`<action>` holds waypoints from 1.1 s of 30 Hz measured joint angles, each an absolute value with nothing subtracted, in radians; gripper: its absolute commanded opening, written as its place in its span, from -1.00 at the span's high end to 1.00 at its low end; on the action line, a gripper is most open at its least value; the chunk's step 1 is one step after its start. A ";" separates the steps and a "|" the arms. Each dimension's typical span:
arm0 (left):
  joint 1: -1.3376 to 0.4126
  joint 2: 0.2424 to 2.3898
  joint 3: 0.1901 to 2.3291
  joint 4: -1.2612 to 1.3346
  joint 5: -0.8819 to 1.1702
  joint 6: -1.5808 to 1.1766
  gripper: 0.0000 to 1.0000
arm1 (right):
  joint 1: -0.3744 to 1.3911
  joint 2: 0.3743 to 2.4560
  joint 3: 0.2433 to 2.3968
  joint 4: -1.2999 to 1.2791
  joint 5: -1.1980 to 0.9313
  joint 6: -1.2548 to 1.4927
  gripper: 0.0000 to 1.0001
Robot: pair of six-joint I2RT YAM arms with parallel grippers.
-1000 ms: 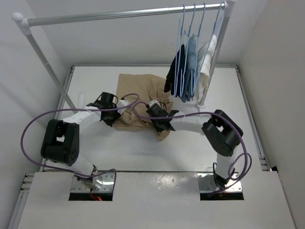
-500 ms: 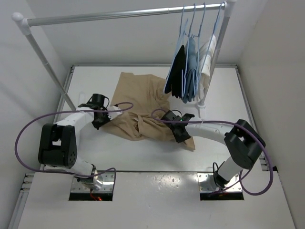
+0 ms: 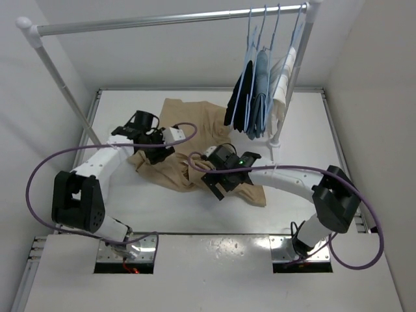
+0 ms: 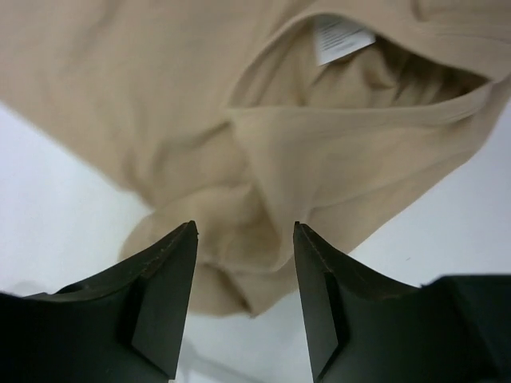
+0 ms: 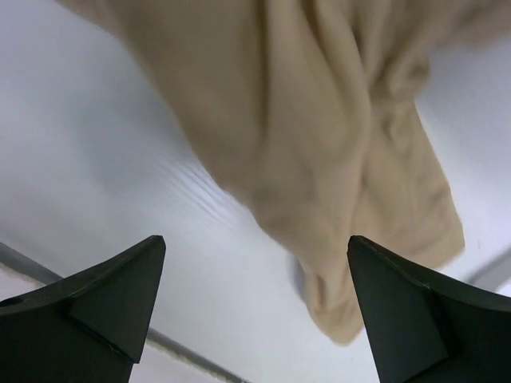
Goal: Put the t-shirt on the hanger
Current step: Move the tshirt to the center of the board
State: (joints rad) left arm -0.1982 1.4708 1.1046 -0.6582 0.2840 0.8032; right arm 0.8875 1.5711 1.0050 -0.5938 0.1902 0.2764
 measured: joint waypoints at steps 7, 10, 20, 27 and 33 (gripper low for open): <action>-0.263 1.634 1.049 -0.566 0.284 0.711 0.18 | 0.908 1.716 1.093 -0.450 0.096 0.190 -0.76; -0.263 1.684 1.048 -0.538 0.268 0.669 0.62 | 0.905 1.757 1.093 -0.398 0.074 0.179 -0.35; -0.159 1.636 1.034 -0.556 0.263 0.681 1.00 | 0.888 1.790 1.012 -0.305 0.078 0.211 1.00; -0.138 1.575 0.990 -0.628 0.266 0.711 1.00 | 0.879 1.755 0.949 -0.304 0.115 0.261 1.00; -0.138 1.525 0.911 -0.667 0.272 0.733 1.00 | 0.891 1.721 0.941 -0.424 0.173 0.218 -0.23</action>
State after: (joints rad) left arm -0.1375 1.5246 0.9108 -0.6674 0.2722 0.7326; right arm 0.8906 1.7210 0.9409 -0.4236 0.1730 0.2180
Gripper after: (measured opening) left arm 0.017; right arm 0.450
